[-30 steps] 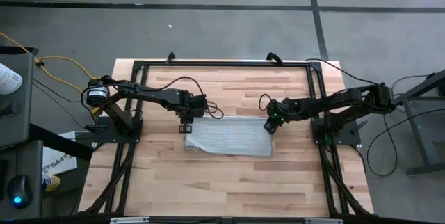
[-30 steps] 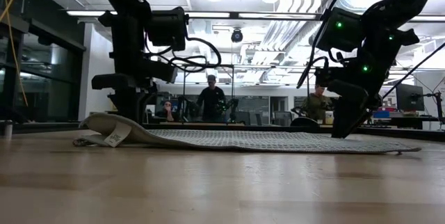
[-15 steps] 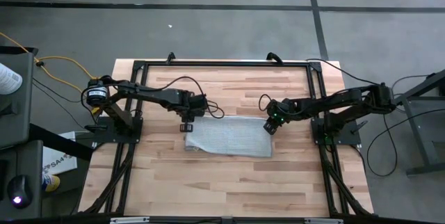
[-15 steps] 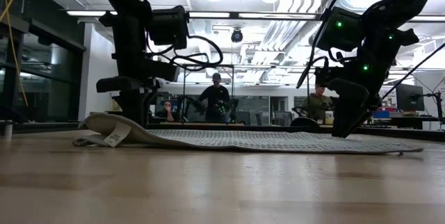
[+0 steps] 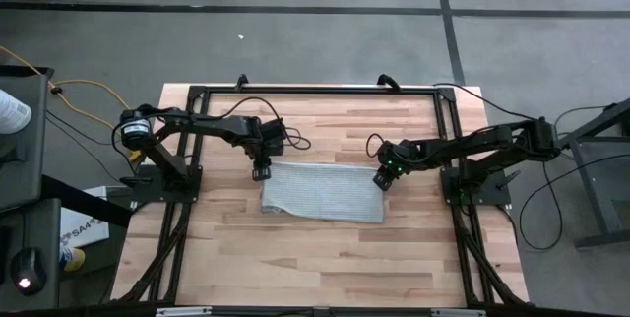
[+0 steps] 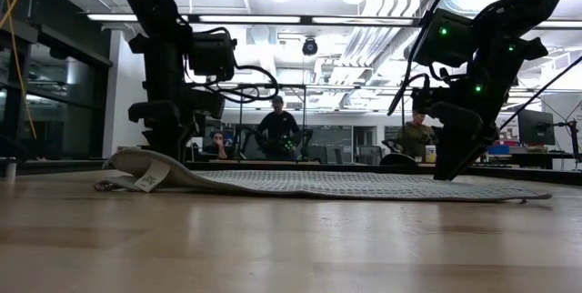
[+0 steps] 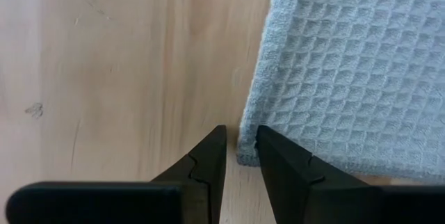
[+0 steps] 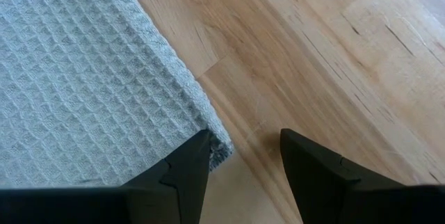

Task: Fold microfiber towels
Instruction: Fold the grey towel

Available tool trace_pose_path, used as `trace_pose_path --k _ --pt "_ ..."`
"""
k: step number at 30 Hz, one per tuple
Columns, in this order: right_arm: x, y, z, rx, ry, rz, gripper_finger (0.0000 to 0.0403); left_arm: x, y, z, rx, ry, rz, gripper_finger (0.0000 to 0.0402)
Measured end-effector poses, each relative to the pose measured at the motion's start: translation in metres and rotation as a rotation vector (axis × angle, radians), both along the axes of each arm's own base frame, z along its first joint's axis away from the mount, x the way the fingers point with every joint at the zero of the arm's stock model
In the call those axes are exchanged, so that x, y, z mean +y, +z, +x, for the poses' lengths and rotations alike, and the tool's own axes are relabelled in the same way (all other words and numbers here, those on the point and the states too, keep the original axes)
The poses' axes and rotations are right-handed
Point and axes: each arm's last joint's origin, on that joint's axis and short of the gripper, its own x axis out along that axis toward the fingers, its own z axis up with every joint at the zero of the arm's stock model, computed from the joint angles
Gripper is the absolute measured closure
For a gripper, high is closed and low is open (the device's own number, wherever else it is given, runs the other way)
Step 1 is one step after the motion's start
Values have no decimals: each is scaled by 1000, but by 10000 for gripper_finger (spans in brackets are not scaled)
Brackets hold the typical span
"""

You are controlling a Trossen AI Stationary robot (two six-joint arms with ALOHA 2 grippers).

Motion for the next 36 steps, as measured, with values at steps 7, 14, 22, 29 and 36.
trace_pose_path --k 7,14,22,29,36 --pt "0 0 0 -4 3 5 233 -1 0 0 0 -14 -13 316" --pt "2 0 1 -17 22 52 234 -3 -1 0 -10 -21 -57 318" --pt "2 0 1 -17 27 70 275 -4 -1 0 -13 -5 -108 390" --pt "3 0 1 -14 38 75 368 -5 -1 0 -12 -3 -116 395" --pt "3 0 1 -14 63 68 397 -5 -1 0 -10 -1 -109 396"
